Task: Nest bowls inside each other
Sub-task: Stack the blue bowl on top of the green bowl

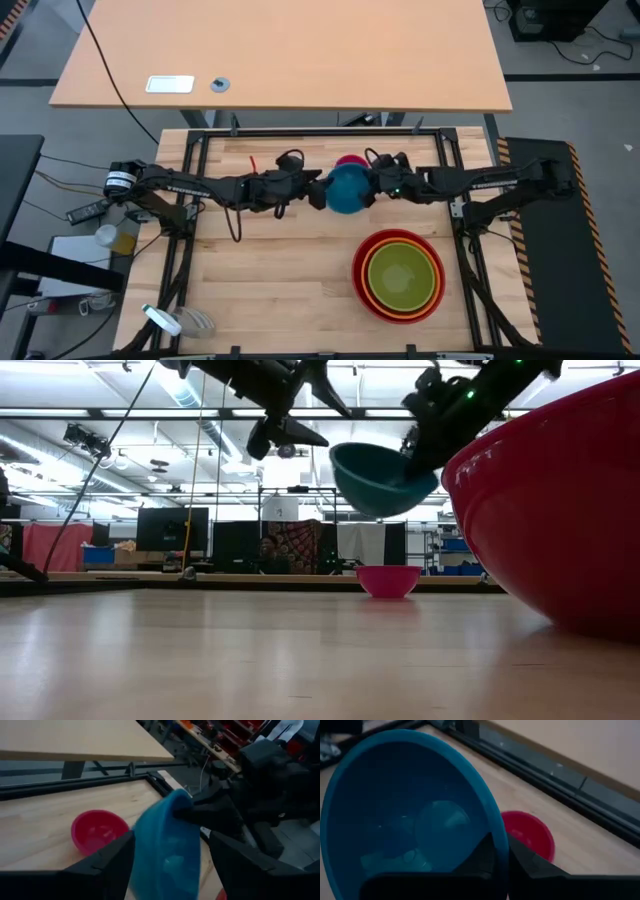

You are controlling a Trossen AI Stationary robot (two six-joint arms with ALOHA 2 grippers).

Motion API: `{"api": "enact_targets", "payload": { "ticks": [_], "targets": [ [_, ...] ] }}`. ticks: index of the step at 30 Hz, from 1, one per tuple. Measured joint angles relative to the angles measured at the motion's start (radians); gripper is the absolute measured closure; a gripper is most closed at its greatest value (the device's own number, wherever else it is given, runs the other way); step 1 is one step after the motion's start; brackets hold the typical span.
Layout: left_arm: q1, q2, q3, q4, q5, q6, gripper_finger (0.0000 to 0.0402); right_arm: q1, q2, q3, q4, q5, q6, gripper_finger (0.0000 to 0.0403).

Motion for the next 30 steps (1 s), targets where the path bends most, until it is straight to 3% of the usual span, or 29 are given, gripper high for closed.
{"api": "enact_targets", "payload": {
  "ticks": [7, 16, 21, 30],
  "targets": [
    [0.000, 0.000, 0.000, 0.135, 0.103, 0.010, 0.0138, 0.001, -0.099, 0.052, -0.294, -0.235, 0.037, 0.0372],
    [0.009, 0.000, 0.000, 0.176, 0.136, 0.029, 0.0138, 0.113, -0.269, 0.054, -0.387, -0.525, -0.008, 0.0371],
    [0.015, 0.000, 0.000, 0.176, 0.136, 0.027, 0.0138, 0.227, -0.293, 0.054, -0.465, -0.532, 0.000, 0.0371],
    [0.015, 0.000, 0.000, 0.183, 0.136, 0.022, 0.0138, 0.408, -0.203, 0.054, -0.529, -0.528, 0.009, 0.0371]
  ]
}}
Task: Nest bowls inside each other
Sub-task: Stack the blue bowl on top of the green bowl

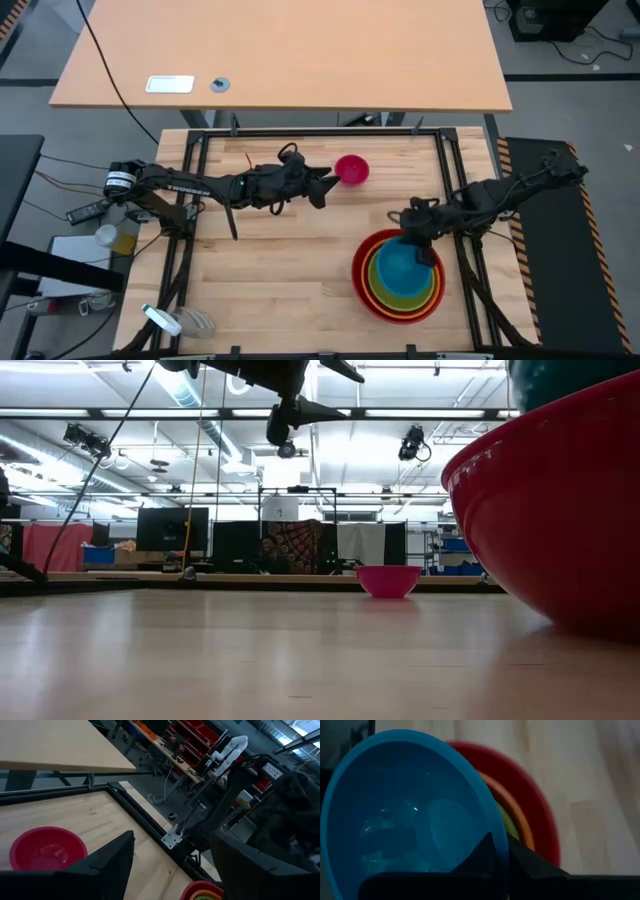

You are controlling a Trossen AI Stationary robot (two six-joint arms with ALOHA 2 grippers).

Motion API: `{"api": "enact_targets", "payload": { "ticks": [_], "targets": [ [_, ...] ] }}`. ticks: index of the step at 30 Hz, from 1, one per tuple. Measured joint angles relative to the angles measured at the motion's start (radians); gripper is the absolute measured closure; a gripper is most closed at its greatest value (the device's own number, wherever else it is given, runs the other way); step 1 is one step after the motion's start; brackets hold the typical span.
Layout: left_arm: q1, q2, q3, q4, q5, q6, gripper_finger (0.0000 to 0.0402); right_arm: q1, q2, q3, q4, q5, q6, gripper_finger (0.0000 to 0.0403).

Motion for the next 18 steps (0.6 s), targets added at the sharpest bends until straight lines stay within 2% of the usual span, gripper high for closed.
{"api": "enact_targets", "payload": {
  "ticks": [3, 9, 15, 18],
  "targets": [
    [0.000, 0.000, 0.000, 0.006, 0.000, -0.021, 0.0138, 0.036, 0.046, 0.000, -0.001, 0.007, -0.010, 0.0370],
    [0.000, 0.000, 0.000, 0.044, 0.000, -0.018, 0.0138, 0.079, 0.159, 0.000, -0.018, 0.091, -0.010, 0.0370],
    [0.000, 0.000, 0.000, 0.042, 0.002, -0.018, 0.0138, 0.092, 0.248, 0.000, -0.022, 0.097, 0.011, 0.0366],
    [0.000, 0.000, 0.000, 0.042, 0.003, -0.018, 0.0138, 0.093, 0.280, 0.000, -0.023, 0.083, 0.020, 0.0348]
  ]
}}
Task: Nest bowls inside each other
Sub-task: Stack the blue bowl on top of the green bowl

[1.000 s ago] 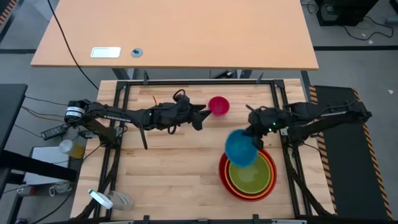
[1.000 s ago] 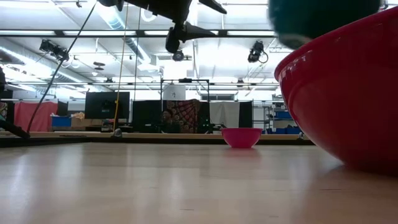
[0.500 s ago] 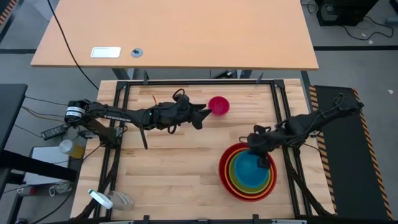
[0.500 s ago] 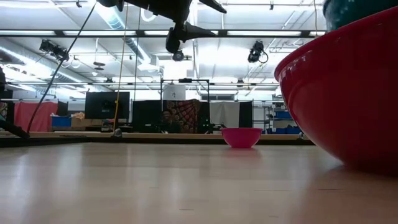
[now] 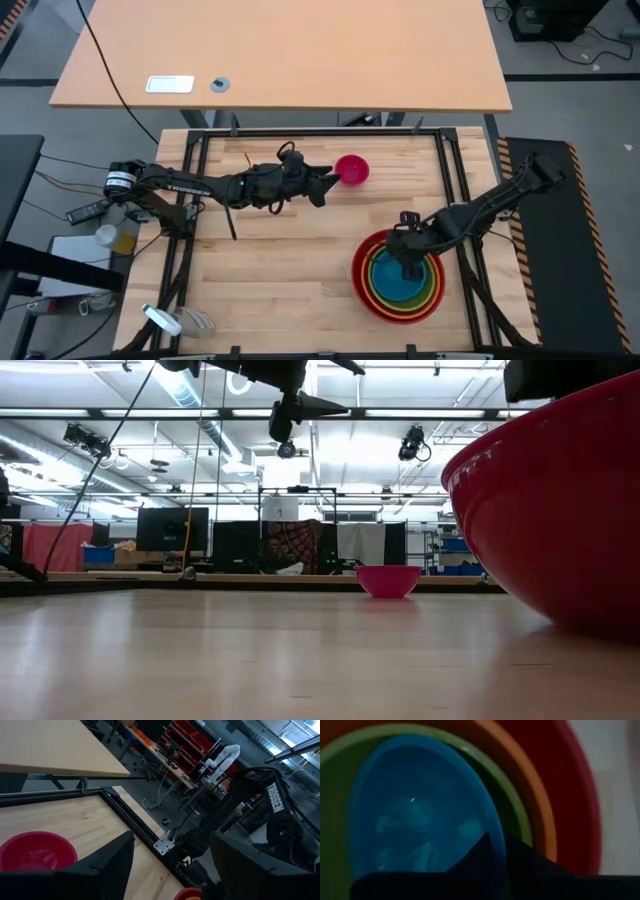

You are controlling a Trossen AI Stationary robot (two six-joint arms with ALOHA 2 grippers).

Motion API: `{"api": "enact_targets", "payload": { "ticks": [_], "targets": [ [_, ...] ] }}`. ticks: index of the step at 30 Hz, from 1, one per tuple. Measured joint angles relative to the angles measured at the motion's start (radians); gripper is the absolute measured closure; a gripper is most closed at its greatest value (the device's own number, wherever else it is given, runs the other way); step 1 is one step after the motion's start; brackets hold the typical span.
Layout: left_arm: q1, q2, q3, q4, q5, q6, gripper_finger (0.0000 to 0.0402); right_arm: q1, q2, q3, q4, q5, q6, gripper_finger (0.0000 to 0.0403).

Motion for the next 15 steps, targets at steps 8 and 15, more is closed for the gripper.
{"api": "enact_targets", "payload": {
  "ticks": [8, 15],
  "targets": [
    [0.000, 0.000, 0.000, -0.001, 0.000, -0.004, 0.0138, 0.000, -0.001, 0.000, -0.010, -0.104, 0.035, 0.0258],
    [0.000, 0.000, 0.000, -0.001, 0.002, -0.005, 0.0138, -0.003, -0.115, 0.000, -0.060, -0.129, 0.081, 0.0175]
  ]
}}
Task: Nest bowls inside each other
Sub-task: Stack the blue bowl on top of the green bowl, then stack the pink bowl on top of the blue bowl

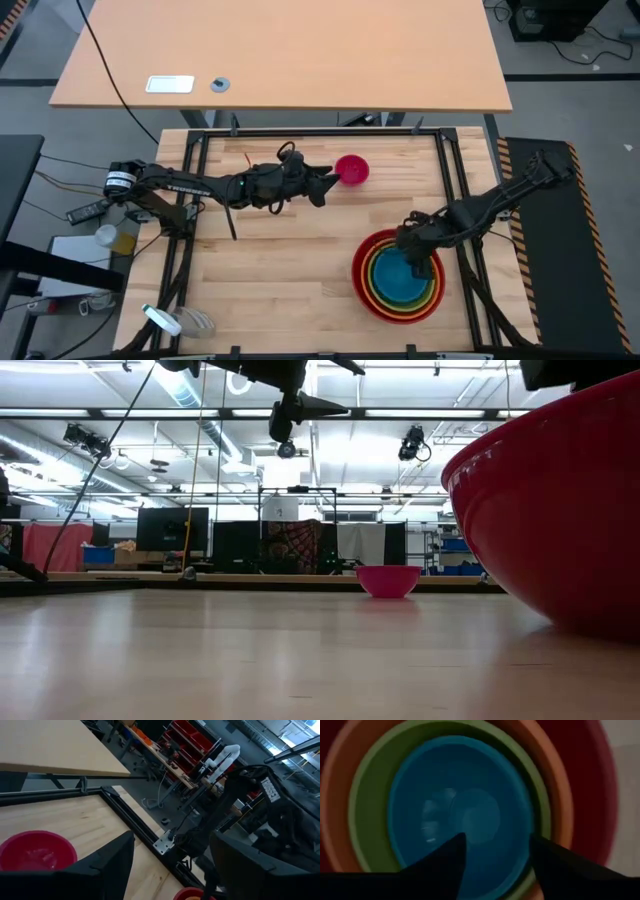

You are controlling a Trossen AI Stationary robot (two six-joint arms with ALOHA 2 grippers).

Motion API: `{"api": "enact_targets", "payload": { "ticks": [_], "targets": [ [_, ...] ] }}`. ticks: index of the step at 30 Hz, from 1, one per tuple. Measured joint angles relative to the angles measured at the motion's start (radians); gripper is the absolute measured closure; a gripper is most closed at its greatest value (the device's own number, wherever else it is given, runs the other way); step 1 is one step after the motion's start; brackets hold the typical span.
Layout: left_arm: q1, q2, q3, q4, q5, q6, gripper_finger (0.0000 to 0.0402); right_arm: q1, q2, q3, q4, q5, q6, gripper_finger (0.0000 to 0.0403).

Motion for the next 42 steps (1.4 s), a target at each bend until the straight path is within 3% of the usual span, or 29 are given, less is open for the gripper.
{"api": "enact_targets", "payload": {
  "ticks": [9, 16, 22, 31, 42],
  "targets": [
    [-0.003, 0.000, -0.001, 0.070, 0.069, 0.005, 0.0138, -0.048, -0.160, 0.000, -0.047, 0.187, 0.049, 0.0095],
    [-0.003, 0.000, -0.001, 0.057, 0.069, -0.001, 0.0138, -0.188, -0.138, 0.000, -0.031, 0.363, 0.092, 0.0091],
    [-0.003, 0.000, -0.001, 0.016, 0.069, -0.024, 0.0138, -0.396, -0.057, -0.001, 0.133, 0.359, 0.120, 0.0118],
    [-0.023, 0.000, -0.001, 0.002, 0.070, -0.068, 0.0138, -0.697, 0.119, -0.001, 0.409, 0.222, 0.017, 0.0137],
    [-0.077, 0.000, -0.001, -0.132, 0.070, -0.111, 0.0138, -0.890, 0.329, -0.001, 0.494, 0.211, 0.000, 0.0137]
  ]
}}
